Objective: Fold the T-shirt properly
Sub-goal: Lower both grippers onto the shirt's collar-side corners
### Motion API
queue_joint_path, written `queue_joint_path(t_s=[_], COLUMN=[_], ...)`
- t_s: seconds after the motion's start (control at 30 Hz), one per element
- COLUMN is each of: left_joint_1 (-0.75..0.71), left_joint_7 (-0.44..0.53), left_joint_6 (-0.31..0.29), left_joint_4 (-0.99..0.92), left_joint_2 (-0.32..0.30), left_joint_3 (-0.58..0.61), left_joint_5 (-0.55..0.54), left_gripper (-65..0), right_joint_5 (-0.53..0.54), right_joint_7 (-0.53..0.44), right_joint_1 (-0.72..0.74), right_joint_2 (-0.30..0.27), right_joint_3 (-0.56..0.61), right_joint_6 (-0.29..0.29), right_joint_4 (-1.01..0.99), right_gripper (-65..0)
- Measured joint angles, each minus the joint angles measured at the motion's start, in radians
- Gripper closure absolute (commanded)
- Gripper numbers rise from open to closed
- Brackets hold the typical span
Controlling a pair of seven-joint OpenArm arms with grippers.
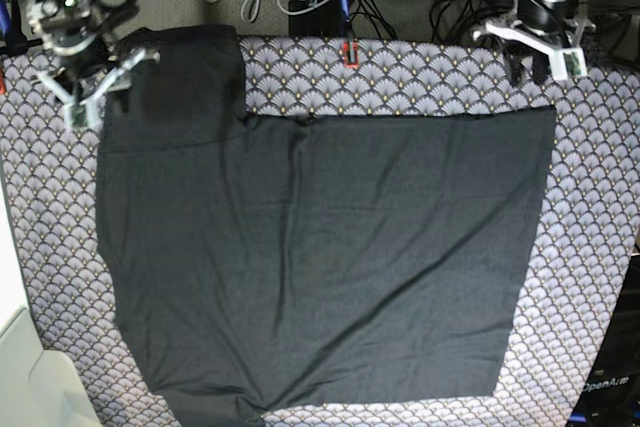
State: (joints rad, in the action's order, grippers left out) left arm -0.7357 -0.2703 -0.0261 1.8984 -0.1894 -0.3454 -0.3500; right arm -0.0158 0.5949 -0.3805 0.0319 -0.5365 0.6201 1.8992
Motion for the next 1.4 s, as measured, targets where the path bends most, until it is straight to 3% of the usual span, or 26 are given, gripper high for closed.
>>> queue_joint_path(t_s=[0.13,0.27,0.73,0.93,1.13,1.3,1.4], left_joint_1=[0.005,0.005,0.034,0.083,0.090,0.089,0.088], left_joint_7=[-0.001,-0.006,-0.010,-0.003,-0.008,-0.007,-0.010], left_joint_6=[0.004,-0.003,0.000,0.000,-0.002,-0.001,0.000], left_joint_4=[0.002,0.004,0.007,0.001,-0.001,-0.015,-0.018], left_joint_2=[0.002,-0.008,-0.007,-0.008,-0.029,-0.029,-0.029], left_joint_3=[-0.029,-0.031,-0.033,-0.105,-0.109,-0.109,-0.109], left_joint_5=[-0.002,-0.003,0.001,0.000,0.000,-0.002,-0.003], left_gripper=[-22.4,-22.5,-22.5,-22.5,-22.5,-22.6,-22.6], right_joint_5=[0.004,-0.004,0.011,0.017,0.024,0.047,0.058], right_joint_7=[0.039,0.037,-0.005,-0.015,-0.013,-0.045,-0.059], right_joint_1=[0.038,0.050,0.013,0.003,0.008,0.054,0.064], right_joint_2=[0.003,-0.002,0.018,0.034,0.035,0.001,-0.010], right_joint_3=[-0.069,-0.116,-0.111,-0.111,-0.111,-0.117,-0.119], right_joint_6=[0.083,0.079,0.071,0.068,0.068,0.068,0.076], right_joint_4=[-0.088,-0.146,-0.200,-0.198,-0.204,-0.278,-0.300], right_gripper=[-26.8,-26.7,-26.6,-26.0,-15.3,0.0,0.0])
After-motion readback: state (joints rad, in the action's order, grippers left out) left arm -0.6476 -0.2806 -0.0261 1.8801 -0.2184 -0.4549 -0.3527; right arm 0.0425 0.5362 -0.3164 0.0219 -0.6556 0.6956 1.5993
